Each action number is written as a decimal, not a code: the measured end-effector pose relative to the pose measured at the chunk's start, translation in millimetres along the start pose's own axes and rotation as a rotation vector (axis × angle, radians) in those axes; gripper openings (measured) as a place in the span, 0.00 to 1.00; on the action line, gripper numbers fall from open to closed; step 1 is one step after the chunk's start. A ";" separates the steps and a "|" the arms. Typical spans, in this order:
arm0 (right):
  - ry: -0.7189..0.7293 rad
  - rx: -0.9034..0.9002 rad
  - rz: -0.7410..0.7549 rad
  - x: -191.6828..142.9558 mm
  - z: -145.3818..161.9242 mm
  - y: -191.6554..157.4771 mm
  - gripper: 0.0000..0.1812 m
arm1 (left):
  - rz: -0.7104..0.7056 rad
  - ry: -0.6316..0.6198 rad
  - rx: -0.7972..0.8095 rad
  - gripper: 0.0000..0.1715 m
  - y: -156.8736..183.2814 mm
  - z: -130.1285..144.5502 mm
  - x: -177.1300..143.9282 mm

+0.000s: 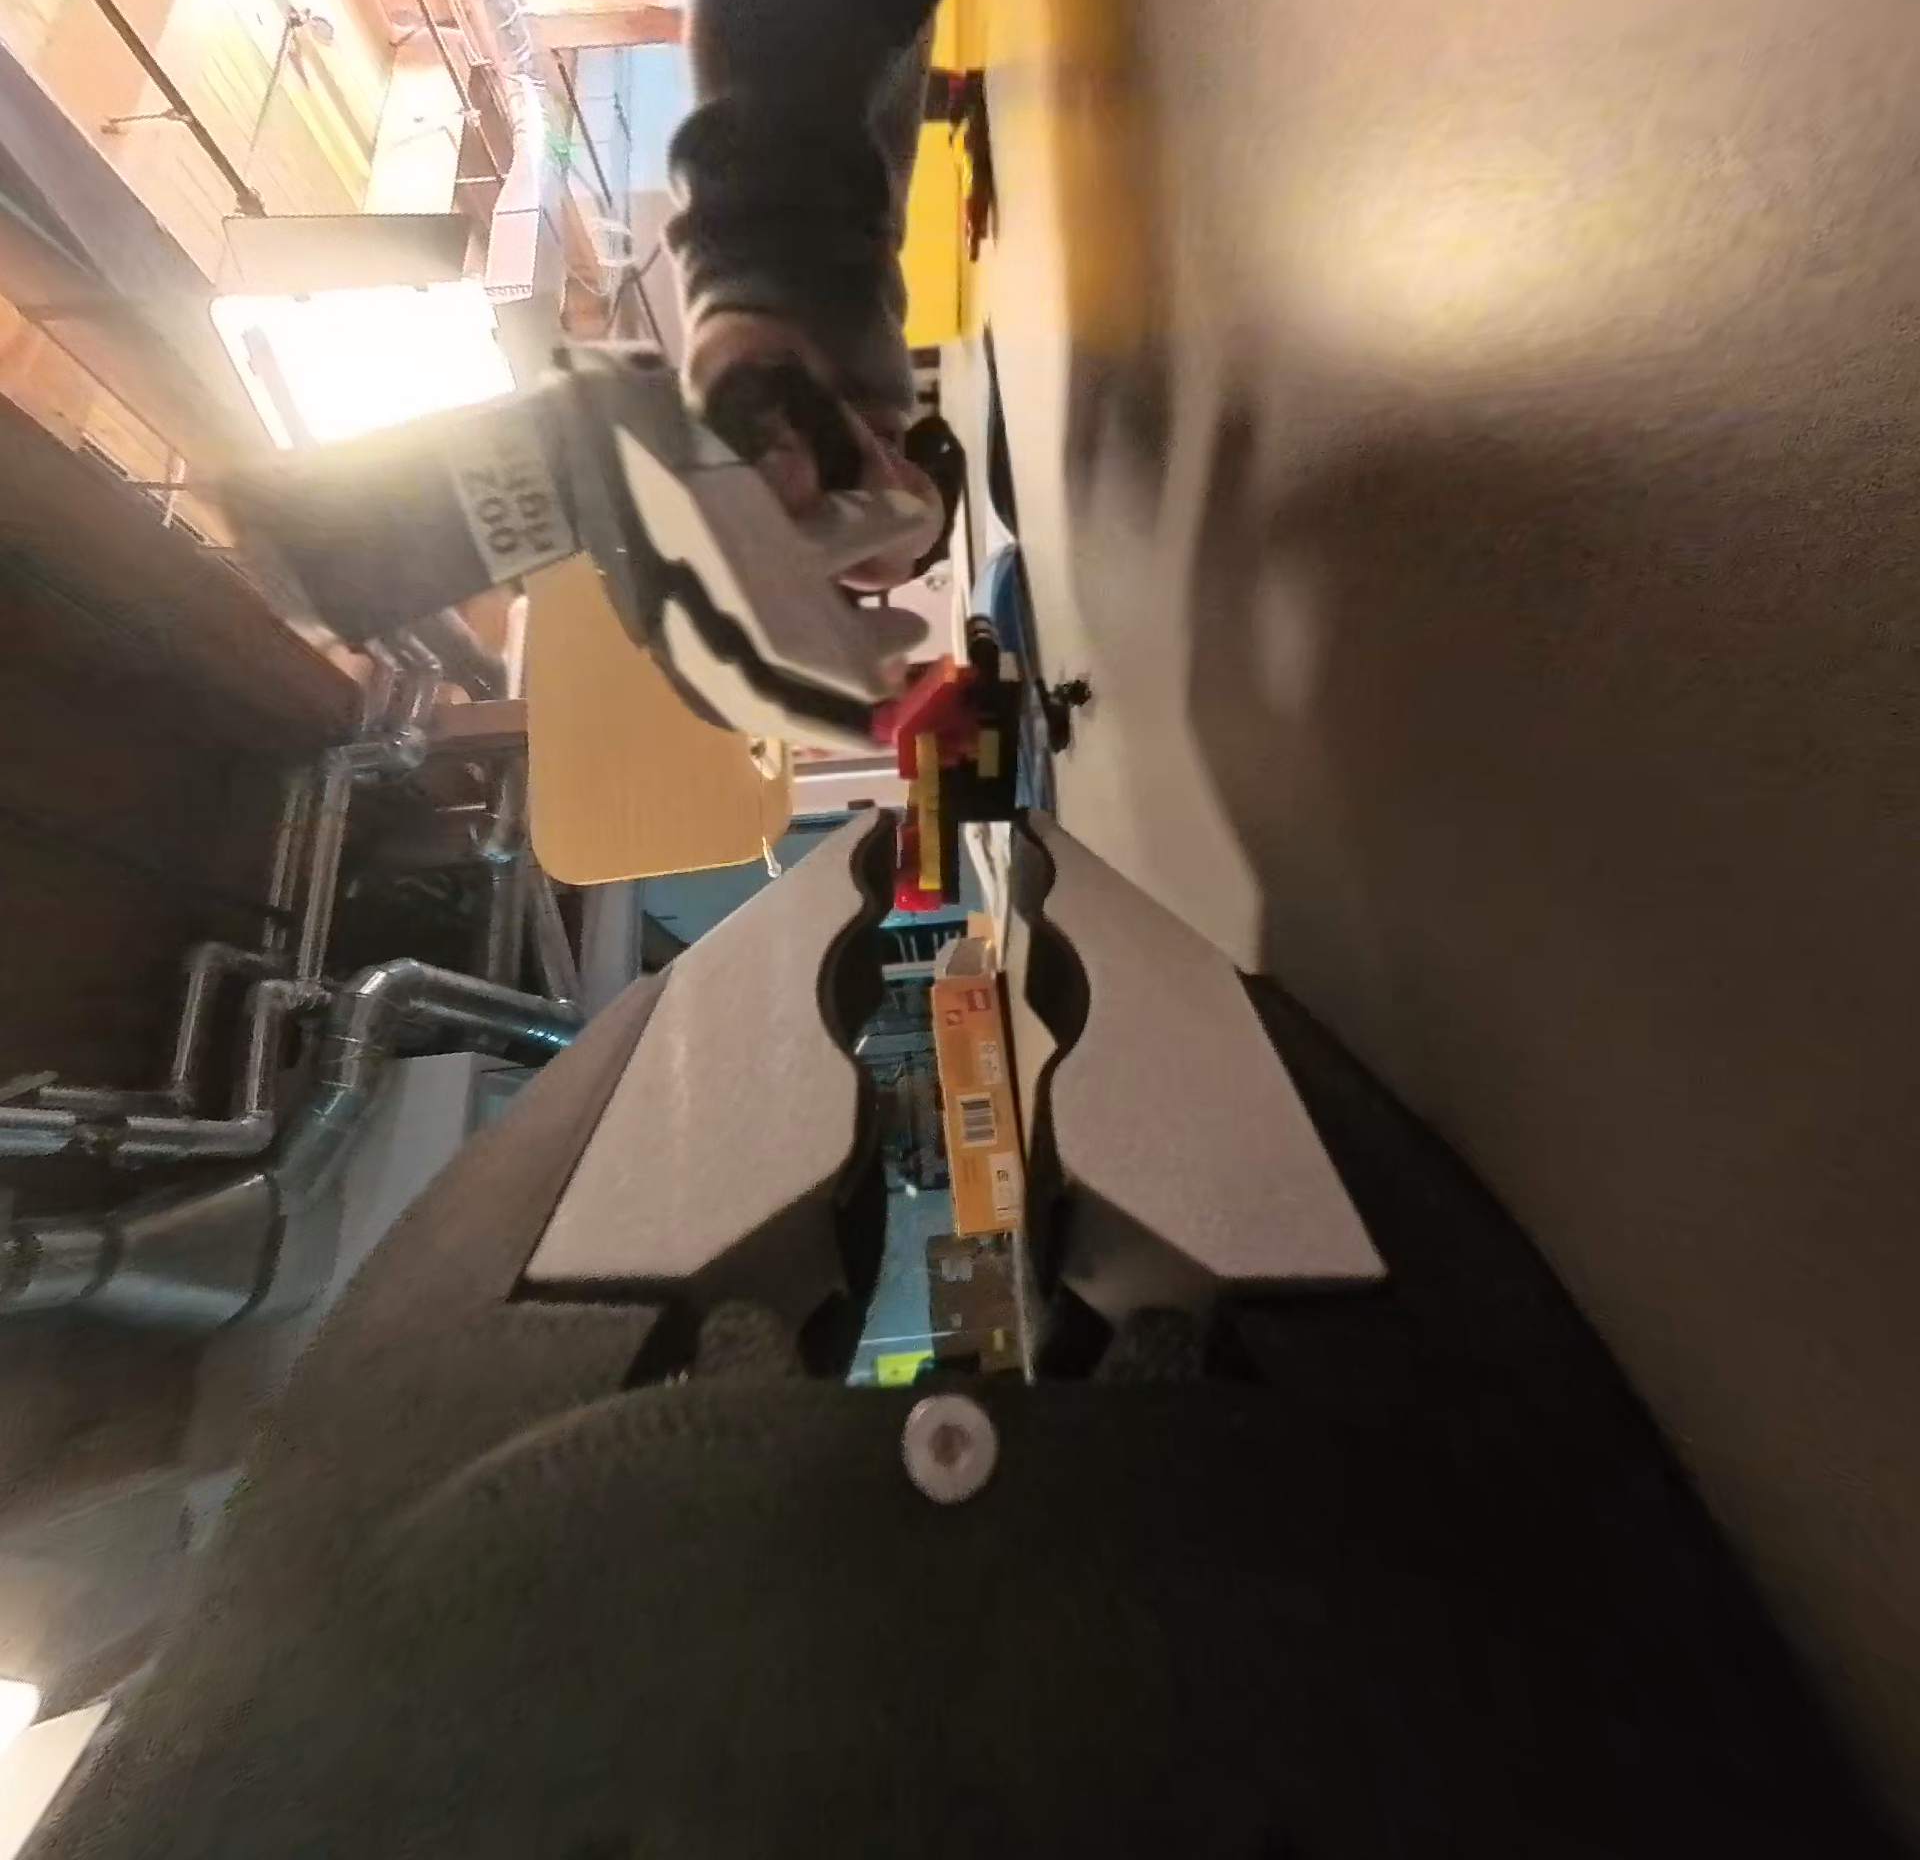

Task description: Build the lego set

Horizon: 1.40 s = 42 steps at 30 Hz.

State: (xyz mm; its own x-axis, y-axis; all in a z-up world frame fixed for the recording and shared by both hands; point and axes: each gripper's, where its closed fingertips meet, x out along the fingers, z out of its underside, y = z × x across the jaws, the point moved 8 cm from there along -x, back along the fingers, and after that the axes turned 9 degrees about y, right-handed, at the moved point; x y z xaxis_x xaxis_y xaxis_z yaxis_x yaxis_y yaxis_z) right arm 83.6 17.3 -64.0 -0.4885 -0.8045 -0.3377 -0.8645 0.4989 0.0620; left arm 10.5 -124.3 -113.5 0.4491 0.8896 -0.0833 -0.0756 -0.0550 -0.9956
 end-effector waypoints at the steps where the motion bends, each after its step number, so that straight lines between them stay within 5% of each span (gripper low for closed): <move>1: 0.000 -0.009 -0.004 3.2 -5.8 -2.3 0.03 | -0.001 -0.007 0.002 0.12 0.0 0.3 0.2; 34: -0.131 -0.107 0.053 21.4 -25.2 -9.5 0.07 | -0.057 -0.032 -0.015 0.12 -8.0 6.2 0.1; 42: -0.144 -0.011 0.258 15.2 -28.9 1.9 0.11 | -0.068 -0.071 -0.010 0.12 -9.6 11.8 0.7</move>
State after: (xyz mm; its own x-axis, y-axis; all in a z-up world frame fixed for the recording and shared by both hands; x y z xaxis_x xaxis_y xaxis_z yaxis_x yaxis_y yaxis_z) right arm 71.1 -3.3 -41.9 -0.6709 -0.5972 -0.4396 -0.7156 0.6768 0.1727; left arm 1.0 -117.8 -103.5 0.3888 0.9212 -0.0129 -0.0386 0.0023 -0.9993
